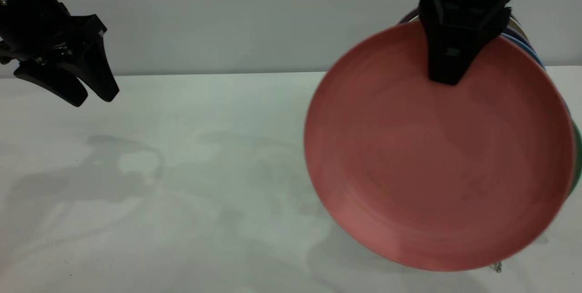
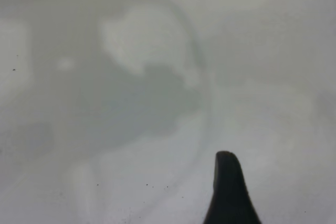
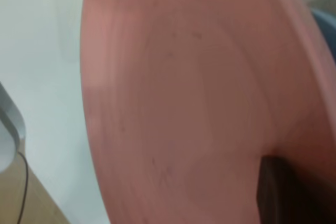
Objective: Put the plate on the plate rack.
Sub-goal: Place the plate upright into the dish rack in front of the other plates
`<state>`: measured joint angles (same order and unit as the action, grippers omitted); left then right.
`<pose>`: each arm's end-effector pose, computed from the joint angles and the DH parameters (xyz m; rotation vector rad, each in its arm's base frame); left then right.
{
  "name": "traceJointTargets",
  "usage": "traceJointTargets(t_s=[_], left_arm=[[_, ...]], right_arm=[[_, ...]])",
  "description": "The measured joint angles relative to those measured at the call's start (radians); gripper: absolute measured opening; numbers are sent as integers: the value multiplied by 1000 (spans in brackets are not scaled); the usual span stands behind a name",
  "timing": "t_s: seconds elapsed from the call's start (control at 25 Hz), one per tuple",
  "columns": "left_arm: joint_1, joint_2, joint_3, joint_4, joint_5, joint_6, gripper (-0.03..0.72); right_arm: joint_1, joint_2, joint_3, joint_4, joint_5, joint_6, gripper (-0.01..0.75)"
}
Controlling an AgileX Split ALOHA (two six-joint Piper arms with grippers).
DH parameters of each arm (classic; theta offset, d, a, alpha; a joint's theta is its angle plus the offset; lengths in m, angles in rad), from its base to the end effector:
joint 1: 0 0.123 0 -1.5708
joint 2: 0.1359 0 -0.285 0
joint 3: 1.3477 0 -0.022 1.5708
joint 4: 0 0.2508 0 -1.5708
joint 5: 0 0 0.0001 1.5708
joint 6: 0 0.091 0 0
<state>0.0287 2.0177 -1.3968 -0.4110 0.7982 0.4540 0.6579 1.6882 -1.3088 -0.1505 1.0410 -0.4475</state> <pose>0.4087 -0.0143 0.1685 0.2409 2.8016 -0.3716 0.2758 0.1983 0.2601 -1.5893 2.4099 -0.1636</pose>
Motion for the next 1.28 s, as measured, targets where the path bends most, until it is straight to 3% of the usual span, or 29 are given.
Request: traceJointTargets(t_s=[0.44, 1.28], left_arm=[[0, 0, 0, 1, -20, -1, 527], [0, 0, 0, 1, -62, -1, 527]], right_arm=[[70, -54, 0, -181, 26, 47, 75], [70, -65, 0, -369, 29, 136, 75]])
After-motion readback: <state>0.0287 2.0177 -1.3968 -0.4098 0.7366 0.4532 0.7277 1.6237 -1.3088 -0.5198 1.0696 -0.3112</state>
